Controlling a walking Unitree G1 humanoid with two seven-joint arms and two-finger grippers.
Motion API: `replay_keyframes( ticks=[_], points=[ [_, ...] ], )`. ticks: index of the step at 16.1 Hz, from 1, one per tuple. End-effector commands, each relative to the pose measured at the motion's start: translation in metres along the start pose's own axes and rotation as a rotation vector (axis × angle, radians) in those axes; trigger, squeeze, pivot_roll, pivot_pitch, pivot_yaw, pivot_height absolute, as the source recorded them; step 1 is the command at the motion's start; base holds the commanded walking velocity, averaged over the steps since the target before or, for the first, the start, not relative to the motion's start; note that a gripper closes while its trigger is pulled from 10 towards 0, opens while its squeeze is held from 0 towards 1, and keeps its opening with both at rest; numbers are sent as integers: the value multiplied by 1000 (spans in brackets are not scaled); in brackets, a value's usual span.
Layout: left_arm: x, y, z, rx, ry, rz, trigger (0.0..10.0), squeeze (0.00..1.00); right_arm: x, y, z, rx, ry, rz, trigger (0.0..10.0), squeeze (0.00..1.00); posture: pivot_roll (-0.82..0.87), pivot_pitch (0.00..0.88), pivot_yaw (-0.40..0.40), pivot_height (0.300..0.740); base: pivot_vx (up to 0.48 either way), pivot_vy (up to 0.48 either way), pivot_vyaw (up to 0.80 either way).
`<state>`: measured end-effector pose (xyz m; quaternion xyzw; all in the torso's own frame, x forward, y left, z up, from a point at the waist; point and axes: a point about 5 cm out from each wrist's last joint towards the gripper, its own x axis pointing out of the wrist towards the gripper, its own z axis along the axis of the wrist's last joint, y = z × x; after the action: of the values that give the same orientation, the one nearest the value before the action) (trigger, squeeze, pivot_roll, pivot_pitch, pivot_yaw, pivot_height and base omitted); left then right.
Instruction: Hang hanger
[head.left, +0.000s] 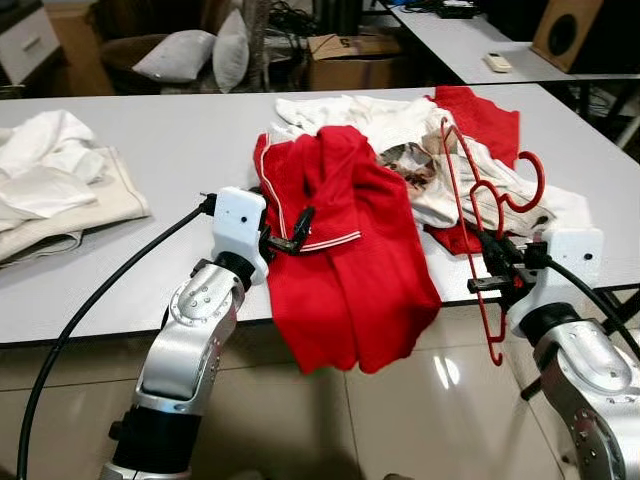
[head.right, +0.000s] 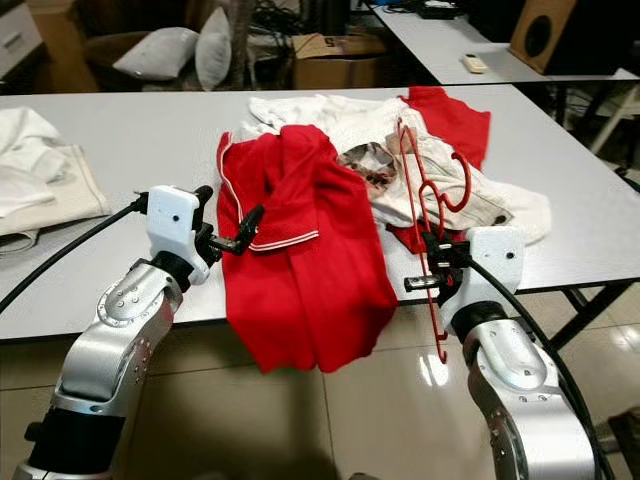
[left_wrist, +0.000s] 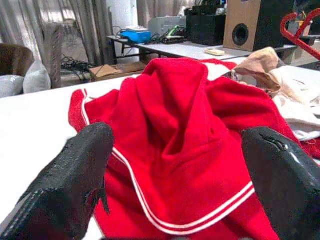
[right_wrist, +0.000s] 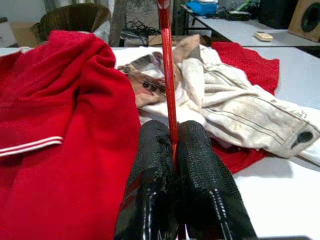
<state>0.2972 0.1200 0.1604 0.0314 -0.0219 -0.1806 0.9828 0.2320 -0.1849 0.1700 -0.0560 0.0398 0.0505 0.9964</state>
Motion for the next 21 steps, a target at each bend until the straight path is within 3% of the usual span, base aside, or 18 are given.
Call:
replay_keyframes(
  ticks=[1, 8, 13, 14, 15, 21],
  points=[
    [0, 2, 3, -11, -10, 4, 10000, 0, 1, 1, 3, -27, -25, 2, 10000, 0, -44, 17, -2, 740, 255, 0, 0],
    [-1, 0, 3, -16, -12, -2, 10000, 0, -1, 2, 0, -18, -29, 14, 10000, 0, -49, 7, 0, 740, 254, 0, -229],
    [0, 12, 4, -24, -23, 55, 10000, 0, 0, 4, 2, -14, -47, 32, 10000, 0, -39, 0, 8, 740, 51, 0, 0],
    [3, 13, 5, -56, -26, 40, 10000, 592, -1, 4, 2, -15, -52, 37, 10000, 0, -33, 0, 16, 740, 0, 0, 0],
    [6, 15, 5, -88, -26, 25, 10000, 1000, 0, 4, 3, -15, -60, 41, 10000, 0, -33, 7, 32, 740, 0, 0, 0],
    [34, 29, -11, -198, 79, 8, 10000, 1000, -1, 0, 1, -14, -58, 22, 10000, 0, -64, 0, 43, 740, 0, 0, 0]
  ],
)
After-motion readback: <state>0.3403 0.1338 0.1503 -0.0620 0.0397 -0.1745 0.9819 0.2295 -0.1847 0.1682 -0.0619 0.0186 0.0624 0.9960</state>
